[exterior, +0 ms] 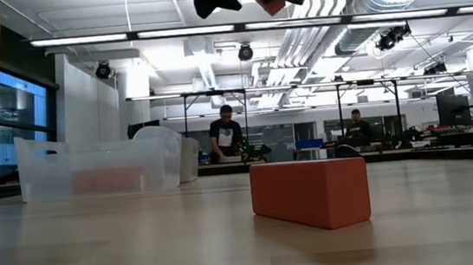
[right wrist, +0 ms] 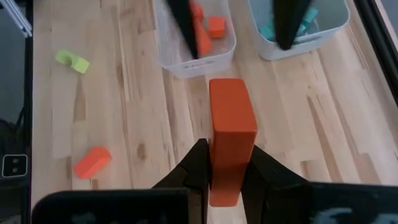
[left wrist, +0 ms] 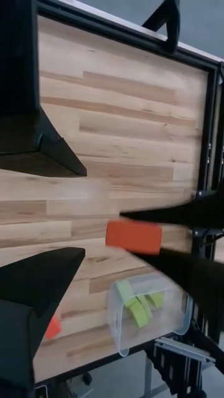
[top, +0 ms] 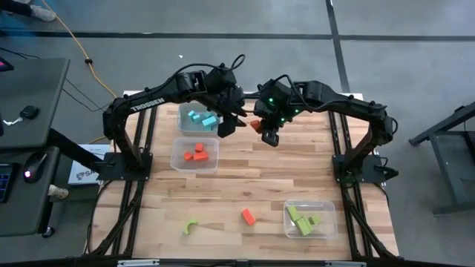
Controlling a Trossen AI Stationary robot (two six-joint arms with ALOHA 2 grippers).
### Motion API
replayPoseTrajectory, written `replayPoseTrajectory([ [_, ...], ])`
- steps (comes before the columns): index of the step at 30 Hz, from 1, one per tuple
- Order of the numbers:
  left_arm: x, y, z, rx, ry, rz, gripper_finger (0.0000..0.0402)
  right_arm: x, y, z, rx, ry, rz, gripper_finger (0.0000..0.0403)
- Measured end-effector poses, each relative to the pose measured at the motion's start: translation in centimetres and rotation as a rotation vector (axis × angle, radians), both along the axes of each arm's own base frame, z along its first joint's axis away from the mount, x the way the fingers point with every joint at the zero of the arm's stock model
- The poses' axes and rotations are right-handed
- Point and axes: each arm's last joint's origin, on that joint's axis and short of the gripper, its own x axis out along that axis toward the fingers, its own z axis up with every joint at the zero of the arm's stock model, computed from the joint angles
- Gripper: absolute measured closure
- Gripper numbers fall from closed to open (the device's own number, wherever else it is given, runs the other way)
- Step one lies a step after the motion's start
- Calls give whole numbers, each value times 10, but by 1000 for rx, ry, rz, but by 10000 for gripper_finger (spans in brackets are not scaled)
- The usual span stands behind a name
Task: Sort & place blocks by color
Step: Put the orange block into the top transparent bin
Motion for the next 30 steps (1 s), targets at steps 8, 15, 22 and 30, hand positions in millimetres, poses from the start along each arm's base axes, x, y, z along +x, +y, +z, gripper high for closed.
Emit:
replayPoseTrajectory([
  [8, 6, -7, 3, -18, -45, 3, 233, 5, 2, 4, -14, -62, 11, 367],
  [15, 11, -10, 6, -29, -84, 14, 233, 8, 3, 6, -12, -96, 18, 367],
  [22, 11, -10, 6, -37, -89, 23, 244, 8, 3, 6, -13, -100, 19, 367],
  [30, 11, -10, 6, -38, -88, 23, 303, 9, 3, 6, -14, -105, 18, 367],
])
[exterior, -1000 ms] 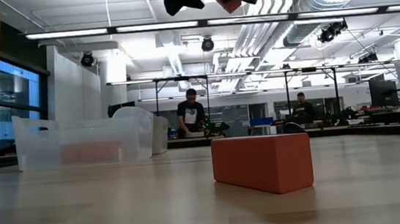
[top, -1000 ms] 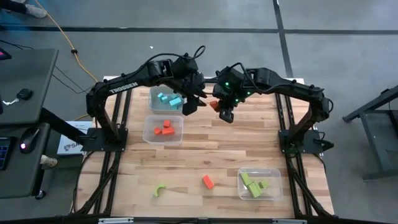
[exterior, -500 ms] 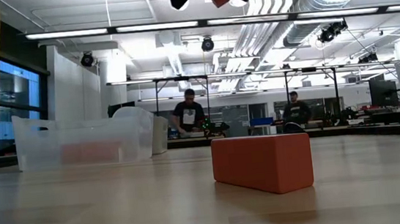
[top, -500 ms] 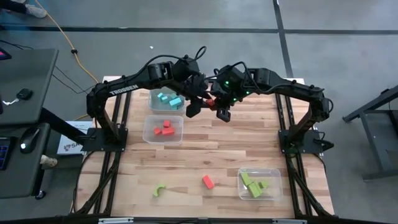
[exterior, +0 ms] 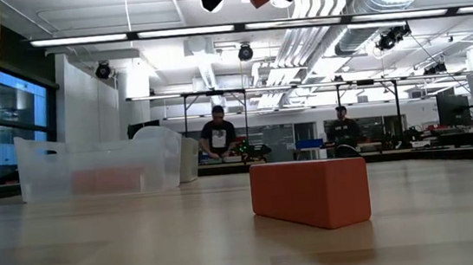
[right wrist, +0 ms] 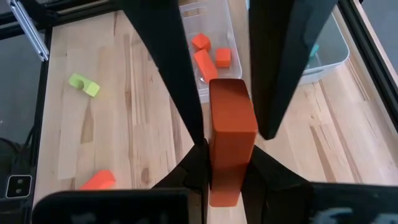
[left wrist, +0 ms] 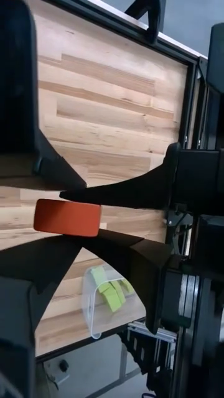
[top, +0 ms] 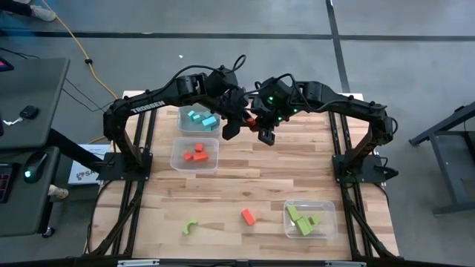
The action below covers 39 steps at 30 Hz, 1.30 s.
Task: Sort & place blocks by color
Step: Put the orange block into the top transparent bin
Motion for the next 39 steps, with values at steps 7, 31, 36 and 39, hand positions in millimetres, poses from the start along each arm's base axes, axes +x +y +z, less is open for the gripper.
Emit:
replayPoseTrajectory([
  [7, 0, 0, 0, -1, 0, -9, 358, 2, 0, 2, -3, -32, 7, 367],
  [31, -14, 9, -11, -19, 151, 31, 393, 1, -3, 1, -42, -8, -74, 187],
  [36, -34, 7, -24, -7, 399, 67, 393, 1, -5, 0, -19, 0, -108, 166],
  [39, -43, 5, -30, -13, 530, 84, 392, 0, -5, 0, -15, 3, -112, 165],
])
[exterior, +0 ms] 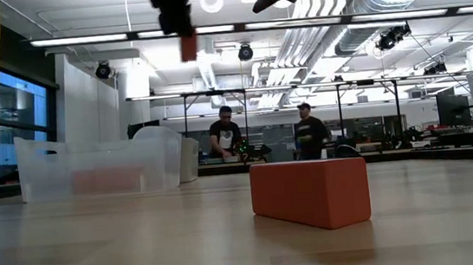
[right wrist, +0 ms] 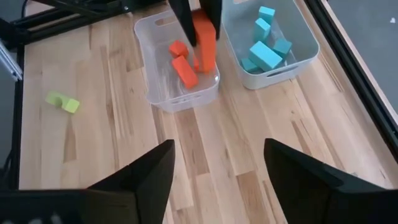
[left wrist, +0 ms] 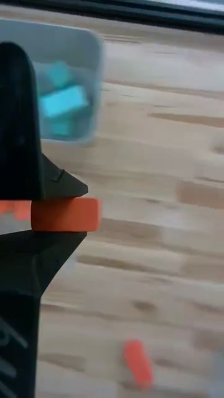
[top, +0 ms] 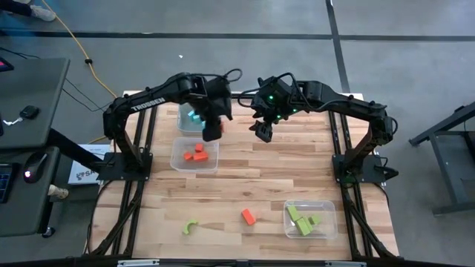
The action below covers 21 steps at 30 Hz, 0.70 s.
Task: Sort & place blocks by color
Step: Put the orange block into the top transparent bin
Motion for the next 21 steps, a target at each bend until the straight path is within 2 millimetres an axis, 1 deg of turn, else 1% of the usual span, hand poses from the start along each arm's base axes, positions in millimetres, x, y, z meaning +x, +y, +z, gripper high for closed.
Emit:
replayPoseTrajectory([
  [4, -7, -2, -14, -40, 119, 23, 392, 0, 0, 0, -4, 0, 5, 165],
  [13, -14, -6, -68, -128, 309, 23, 391, 0, -1, 0, -32, 4, 12, 165],
  [16, -15, -7, -81, -146, 341, 29, 391, 0, -1, 0, -41, 5, 22, 165],
  [21, -13, -10, -99, -186, 323, 35, 391, 0, -1, 0, -41, 4, 22, 165],
])
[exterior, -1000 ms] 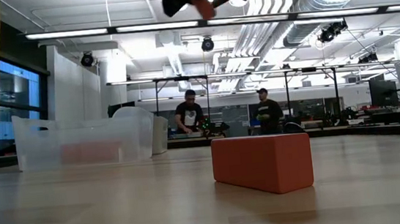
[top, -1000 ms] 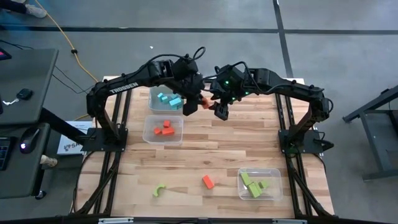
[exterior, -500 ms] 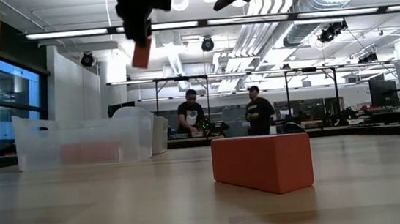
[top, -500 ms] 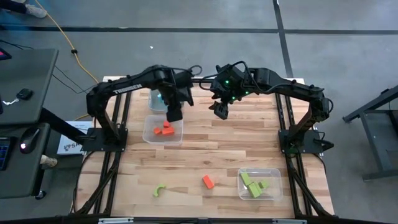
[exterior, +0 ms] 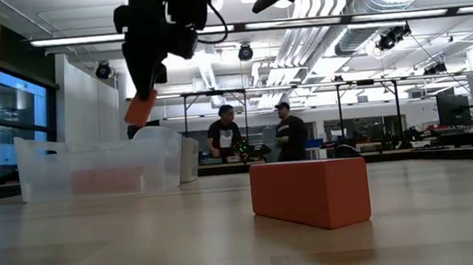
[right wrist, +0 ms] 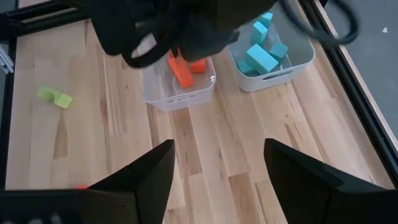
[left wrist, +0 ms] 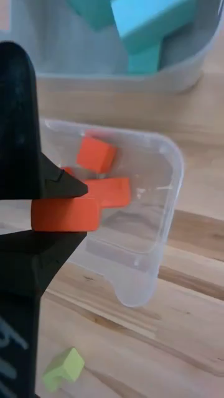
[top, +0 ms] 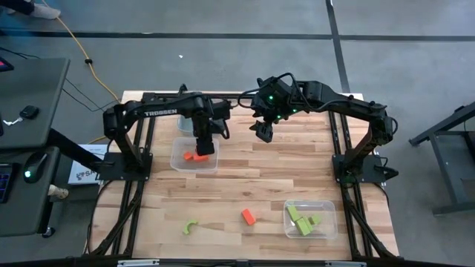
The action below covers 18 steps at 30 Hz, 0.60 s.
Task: Sort & place blocks by color
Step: Put the orange block into the top transparent bin
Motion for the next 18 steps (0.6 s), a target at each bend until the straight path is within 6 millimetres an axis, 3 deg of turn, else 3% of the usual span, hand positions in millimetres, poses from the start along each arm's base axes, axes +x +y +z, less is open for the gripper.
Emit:
replayPoseTrajectory([
  [9, -3, -8, -41, -85, -4, 28, 390, 0, 0, 0, 0, 0, 0, 165],
  [18, -10, -23, -68, -116, 57, 11, 390, 0, 0, 0, -2, -5, 1, 165],
])
